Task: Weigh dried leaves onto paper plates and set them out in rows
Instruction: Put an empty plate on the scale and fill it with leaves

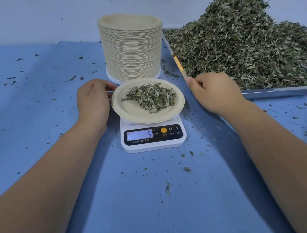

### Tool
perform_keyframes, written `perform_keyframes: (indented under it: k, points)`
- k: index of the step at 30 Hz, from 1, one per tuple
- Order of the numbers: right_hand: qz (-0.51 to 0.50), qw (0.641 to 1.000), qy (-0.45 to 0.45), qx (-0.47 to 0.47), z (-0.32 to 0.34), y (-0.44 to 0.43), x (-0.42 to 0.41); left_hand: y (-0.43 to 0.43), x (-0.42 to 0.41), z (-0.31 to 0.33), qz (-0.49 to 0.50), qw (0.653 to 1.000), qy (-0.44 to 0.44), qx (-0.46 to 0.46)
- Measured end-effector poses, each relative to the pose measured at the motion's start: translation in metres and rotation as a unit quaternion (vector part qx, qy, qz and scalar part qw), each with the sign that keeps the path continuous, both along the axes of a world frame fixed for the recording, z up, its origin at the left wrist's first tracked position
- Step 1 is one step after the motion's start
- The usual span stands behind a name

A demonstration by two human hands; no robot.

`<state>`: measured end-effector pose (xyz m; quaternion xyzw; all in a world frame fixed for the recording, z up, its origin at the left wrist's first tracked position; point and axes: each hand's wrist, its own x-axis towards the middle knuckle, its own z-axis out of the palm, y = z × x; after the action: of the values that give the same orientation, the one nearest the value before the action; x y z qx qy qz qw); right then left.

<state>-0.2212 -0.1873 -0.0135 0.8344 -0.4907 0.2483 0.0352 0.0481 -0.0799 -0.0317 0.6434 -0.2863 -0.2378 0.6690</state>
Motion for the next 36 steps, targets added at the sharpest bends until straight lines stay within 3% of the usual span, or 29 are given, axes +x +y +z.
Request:
perform_keyframes:
  k: [8, 12, 20, 28, 36]
  points:
    - [-0.011, 0.998, -0.039, 0.040, 0.033, 0.000, 0.018, 0.000, -0.002, 0.000, -0.003, 1.000, -0.013, 0.003]
    - [0.056, 0.996, -0.065, 0.037, 0.062, 0.030, 0.058, 0.001, -0.003, 0.002, -0.006, 1.000, -0.023, 0.004]
    - [0.096, 0.994, -0.005, 0.043, 0.069, 0.086, 0.143, 0.004, -0.005, 0.002, -0.029, 0.999, -0.033, -0.030]
    - [0.069, 0.997, 0.038, -0.024, 0.059, 0.089, 0.150, 0.003, -0.001, 0.000, -0.037, 0.998, -0.018, -0.045]
    - [0.102, 0.990, -0.096, -0.006, 0.067, 0.085, 0.116, 0.004, 0.001, 0.002, -0.020, 1.000, -0.016, -0.003]
